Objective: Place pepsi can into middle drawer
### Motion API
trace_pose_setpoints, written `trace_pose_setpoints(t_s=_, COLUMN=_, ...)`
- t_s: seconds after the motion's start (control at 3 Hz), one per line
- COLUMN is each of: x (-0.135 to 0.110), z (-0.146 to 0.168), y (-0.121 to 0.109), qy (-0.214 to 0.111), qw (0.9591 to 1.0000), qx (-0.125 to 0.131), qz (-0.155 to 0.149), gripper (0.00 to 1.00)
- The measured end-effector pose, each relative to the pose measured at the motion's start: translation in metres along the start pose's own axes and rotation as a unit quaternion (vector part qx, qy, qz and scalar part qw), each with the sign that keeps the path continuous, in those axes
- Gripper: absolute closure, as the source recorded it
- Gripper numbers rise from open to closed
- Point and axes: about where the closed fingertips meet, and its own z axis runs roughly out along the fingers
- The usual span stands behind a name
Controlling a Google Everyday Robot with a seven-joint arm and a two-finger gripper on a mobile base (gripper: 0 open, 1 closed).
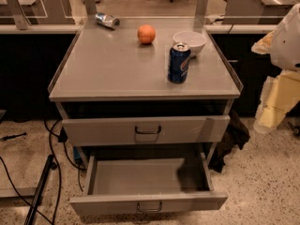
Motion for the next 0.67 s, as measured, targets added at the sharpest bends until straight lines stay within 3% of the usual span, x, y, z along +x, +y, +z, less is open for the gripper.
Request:
trace_pose_setpoints(t_s=0.33, x=-0.003, z=0.0, y=-0.005, qy=-0.002, qw=1.0, qx=0.005, qz=-0.001, gripper=0.0)
trace_pose_setpoints(t_s=0.67, x=-0.014, z=0.01, y=-0.027, qy=-0.011, qw=0.9998, qx=0.014, qz=0.001, gripper=0.0)
